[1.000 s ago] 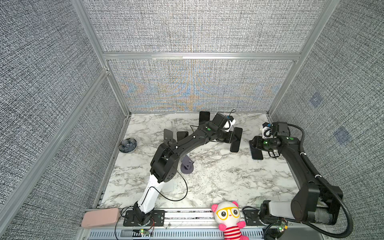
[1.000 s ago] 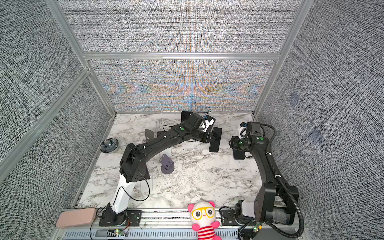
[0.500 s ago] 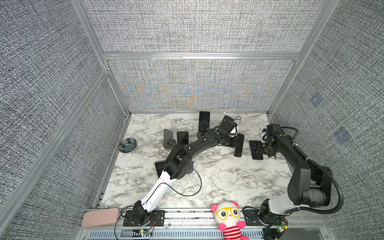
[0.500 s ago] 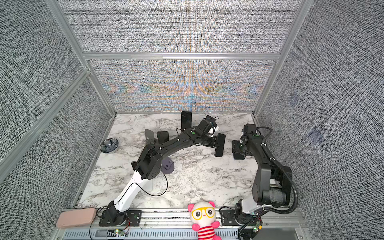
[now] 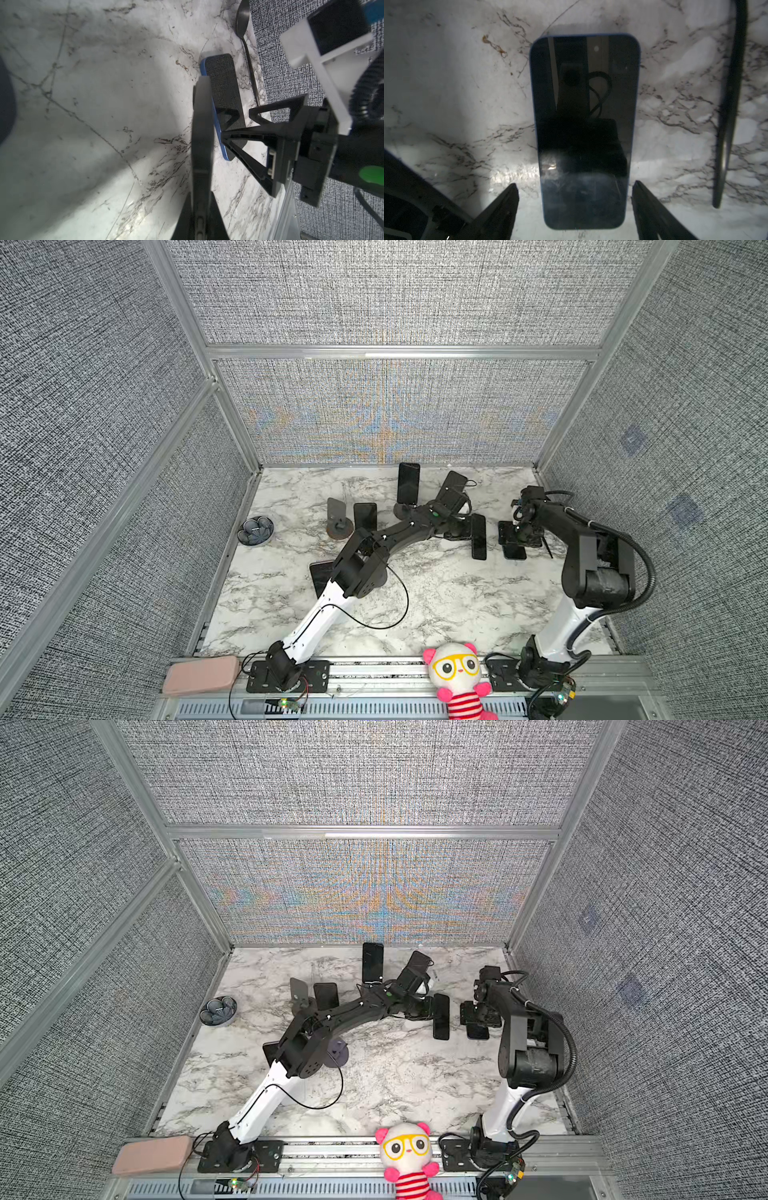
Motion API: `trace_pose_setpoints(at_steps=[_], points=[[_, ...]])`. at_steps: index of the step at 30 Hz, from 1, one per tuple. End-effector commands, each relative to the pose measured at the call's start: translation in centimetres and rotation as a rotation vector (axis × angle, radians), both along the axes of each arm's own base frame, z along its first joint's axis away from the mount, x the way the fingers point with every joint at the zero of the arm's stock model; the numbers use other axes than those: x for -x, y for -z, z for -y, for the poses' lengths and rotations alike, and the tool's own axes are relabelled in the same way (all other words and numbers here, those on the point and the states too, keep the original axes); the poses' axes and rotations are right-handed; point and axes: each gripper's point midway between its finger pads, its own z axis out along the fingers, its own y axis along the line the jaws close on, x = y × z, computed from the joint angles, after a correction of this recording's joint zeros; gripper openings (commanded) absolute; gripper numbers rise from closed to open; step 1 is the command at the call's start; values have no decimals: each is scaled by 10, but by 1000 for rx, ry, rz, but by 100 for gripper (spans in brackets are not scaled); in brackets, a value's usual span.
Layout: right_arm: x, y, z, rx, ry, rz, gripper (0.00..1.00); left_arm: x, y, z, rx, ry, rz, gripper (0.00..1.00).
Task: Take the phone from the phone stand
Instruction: 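Carry the black phone toward the blue-cased phone with the right gripper while the left withdraws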
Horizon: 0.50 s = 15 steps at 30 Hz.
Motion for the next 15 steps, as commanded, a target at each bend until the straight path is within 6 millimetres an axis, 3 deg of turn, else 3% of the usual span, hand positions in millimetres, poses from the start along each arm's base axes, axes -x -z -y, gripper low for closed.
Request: trace_pose_setpoints(at_steps=[1,8,15], points=[[-3,6,0,1,-25,-14,81,0,2,6,44,-24,-62,1],[-3,15,2,-10,-27,-50,80,5,19,5,33,-20,-123,8],[2,16,3,-13,-40,-78,72,10,40,-8,6,-43,-164,11]])
